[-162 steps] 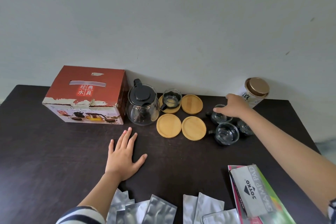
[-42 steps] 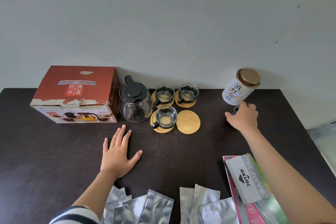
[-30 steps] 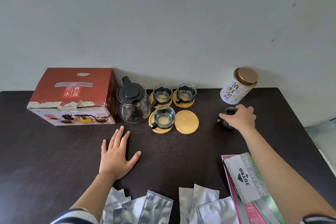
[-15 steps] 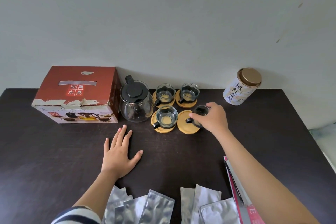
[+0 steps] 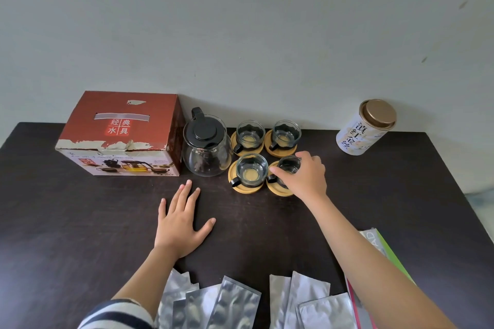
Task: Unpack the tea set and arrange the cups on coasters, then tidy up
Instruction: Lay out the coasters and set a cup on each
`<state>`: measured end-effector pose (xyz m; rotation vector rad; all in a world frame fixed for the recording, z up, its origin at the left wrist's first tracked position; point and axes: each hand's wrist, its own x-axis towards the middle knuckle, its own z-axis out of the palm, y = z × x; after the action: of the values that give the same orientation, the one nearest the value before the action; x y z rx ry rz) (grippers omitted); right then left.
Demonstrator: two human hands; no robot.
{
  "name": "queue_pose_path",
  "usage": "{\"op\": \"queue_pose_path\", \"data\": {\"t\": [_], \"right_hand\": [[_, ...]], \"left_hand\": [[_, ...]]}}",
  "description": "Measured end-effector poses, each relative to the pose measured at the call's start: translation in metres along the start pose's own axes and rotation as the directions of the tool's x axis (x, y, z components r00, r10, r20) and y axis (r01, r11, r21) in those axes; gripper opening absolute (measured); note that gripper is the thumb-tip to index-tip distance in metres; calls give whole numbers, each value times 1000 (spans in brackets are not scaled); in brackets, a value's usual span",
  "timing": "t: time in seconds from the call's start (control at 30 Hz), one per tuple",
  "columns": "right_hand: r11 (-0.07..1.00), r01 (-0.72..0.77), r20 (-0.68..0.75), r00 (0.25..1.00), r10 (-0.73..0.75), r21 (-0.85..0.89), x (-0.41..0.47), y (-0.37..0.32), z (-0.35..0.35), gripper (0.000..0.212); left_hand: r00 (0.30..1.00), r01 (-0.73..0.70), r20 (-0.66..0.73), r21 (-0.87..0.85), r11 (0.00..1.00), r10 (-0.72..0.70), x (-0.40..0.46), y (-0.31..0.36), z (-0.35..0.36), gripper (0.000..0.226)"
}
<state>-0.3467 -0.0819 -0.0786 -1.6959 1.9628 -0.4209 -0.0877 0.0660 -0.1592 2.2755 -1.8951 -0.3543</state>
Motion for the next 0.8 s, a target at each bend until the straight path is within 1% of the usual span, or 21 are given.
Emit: {"op": "queue_pose_path", "data": {"t": [0.37,0.8], "right_hand": [[1000,5,-24,1000,-4,27,-1,1,3,80],[995,61,83,994,-67,73,-13,0,-5,73]], "left_hand": [[1000,-8,13,9,1000,8,1,0,-1,84],[1000,-21,22,-3,1000,21,-1,0,-4,87]]}}
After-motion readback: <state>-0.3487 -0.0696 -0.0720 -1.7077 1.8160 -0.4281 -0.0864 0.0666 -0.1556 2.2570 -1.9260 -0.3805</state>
